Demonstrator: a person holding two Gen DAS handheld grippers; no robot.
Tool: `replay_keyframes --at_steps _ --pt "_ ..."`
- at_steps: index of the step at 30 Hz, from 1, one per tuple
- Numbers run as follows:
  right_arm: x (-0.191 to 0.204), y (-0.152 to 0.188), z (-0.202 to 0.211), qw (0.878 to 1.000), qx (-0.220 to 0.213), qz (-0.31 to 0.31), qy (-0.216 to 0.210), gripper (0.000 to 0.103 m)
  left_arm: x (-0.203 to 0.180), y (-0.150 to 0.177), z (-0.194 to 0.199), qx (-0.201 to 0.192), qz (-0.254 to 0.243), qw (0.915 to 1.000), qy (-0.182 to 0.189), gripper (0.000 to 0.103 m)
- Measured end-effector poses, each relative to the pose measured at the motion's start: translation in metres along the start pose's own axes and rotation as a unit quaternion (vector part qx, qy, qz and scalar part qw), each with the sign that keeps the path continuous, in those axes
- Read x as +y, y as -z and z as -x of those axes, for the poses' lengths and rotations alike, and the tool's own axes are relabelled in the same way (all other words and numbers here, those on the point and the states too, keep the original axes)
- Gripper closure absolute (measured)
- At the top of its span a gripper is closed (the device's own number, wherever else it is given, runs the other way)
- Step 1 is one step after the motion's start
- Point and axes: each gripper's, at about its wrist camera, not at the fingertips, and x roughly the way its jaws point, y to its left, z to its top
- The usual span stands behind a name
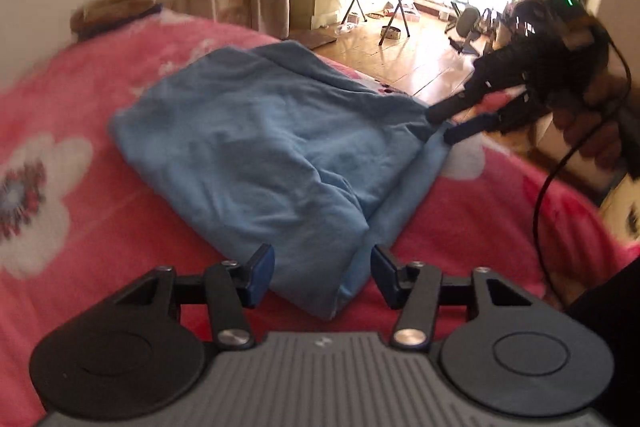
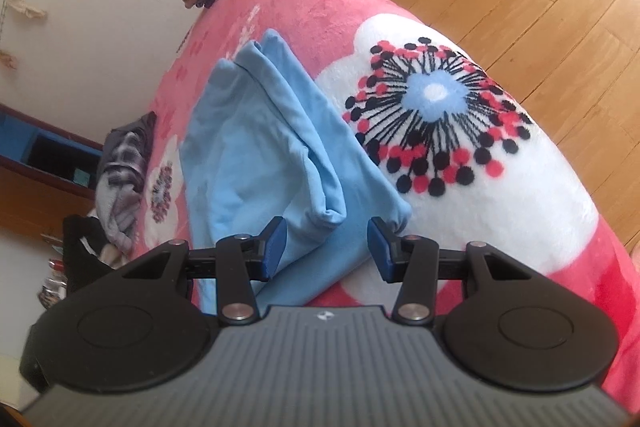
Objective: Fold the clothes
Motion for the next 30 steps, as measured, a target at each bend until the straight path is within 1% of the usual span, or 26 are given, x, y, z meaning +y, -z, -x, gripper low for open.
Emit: replay_keyframes --at_steps 3,5,6,8,9,10,11,13,16,18,21,24,27,30 --pt "0.004 0.000 -0.006 1.000 -0.001 0.009 0.009 0.059 -0.009 0.002 -0.002 -0.003 -0.028 0.9993 -0.023 0.055" --pt "0.004 -0.001 -0.010 1.000 -0.002 0.011 0.013 0.059 -0.011 0.003 -0.004 -0.002 -0.033 0.9990 -0.030 0.061" --pt "0.004 -0.001 -0.012 1.000 -0.001 0.011 0.016 0.059 -0.011 0.003 -0.005 -0.001 -0.034 0.9989 -0.032 0.063" --pt "0.003 -0.001 -0.014 1.000 -0.002 0.013 0.018 0.063 -0.012 0.004 -0.007 0.000 -0.037 0.9986 -0.038 0.068" --pt "0.004 -0.001 -0.015 1.000 -0.005 0.018 0.020 0.074 -0.013 0.004 -0.008 0.001 -0.041 0.9983 -0.042 0.069" --pt "0.005 -0.001 -0.014 0.999 -0.010 0.022 0.023 0.087 -0.014 0.004 -0.009 0.002 -0.044 0.9980 -0.045 0.069" --pt "0.006 -0.001 -0.013 0.999 -0.016 0.027 0.026 0.093 -0.016 0.004 -0.010 0.002 -0.049 0.9976 -0.049 0.070" --pt "0.005 -0.003 -0.005 0.999 -0.032 0.021 0.021 0.098 -0.019 0.005 -0.011 0.001 -0.063 0.9965 -0.056 0.070" --pt "0.001 -0.004 0.006 0.998 -0.054 0.009 0.015 0.099 -0.025 0.007 -0.014 0.002 -0.085 0.9943 -0.064 0.070" --pt "-0.002 -0.007 0.010 0.998 -0.057 0.001 0.015 0.099 -0.029 0.009 -0.016 0.001 -0.099 0.9925 -0.072 0.071" --pt "0.000 -0.009 0.012 0.998 -0.062 0.000 0.015 0.099 -0.035 0.012 -0.016 -0.001 -0.125 0.9888 -0.082 0.076" --pt "0.001 -0.010 0.013 0.998 -0.064 -0.004 0.013 0.099 -0.042 0.017 -0.016 0.000 -0.153 0.9843 -0.089 0.077" --pt "0.001 -0.011 0.012 0.998 -0.061 -0.008 0.013 0.099 -0.046 0.020 -0.014 0.003 -0.161 0.9830 -0.087 0.077" --pt "0.001 -0.011 0.013 0.998 -0.062 -0.007 0.012 0.099 -0.047 0.021 -0.016 0.004 -0.163 0.9819 -0.097 0.077"
